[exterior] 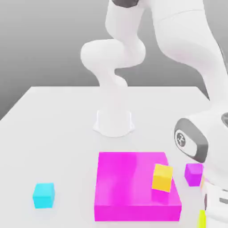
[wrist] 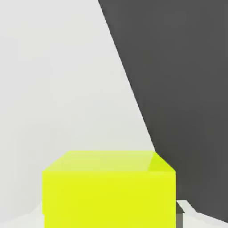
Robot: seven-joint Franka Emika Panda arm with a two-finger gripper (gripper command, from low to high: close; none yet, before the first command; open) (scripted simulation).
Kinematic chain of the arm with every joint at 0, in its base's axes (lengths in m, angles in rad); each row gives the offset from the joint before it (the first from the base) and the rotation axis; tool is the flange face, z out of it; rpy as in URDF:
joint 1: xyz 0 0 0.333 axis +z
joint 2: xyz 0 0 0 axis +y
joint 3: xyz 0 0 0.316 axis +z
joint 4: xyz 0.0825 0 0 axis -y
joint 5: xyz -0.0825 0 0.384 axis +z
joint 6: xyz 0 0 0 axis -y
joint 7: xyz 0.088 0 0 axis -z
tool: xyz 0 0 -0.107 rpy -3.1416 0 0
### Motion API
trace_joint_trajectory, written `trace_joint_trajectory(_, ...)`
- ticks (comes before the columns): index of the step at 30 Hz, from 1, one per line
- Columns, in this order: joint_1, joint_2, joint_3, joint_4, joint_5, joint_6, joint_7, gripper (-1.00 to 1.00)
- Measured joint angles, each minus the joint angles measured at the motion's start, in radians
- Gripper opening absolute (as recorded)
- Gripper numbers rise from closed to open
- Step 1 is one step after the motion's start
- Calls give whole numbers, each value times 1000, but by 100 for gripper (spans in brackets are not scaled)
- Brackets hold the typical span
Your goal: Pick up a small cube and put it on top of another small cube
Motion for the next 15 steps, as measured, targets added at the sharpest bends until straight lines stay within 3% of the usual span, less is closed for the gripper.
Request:
trace_joint_trajectory(5, 0, -153, 17, -55, 27, -100, 8, -100)
trace_joint_trajectory(15, 108, -486, 99, -408, 106, -78, 294, -100)
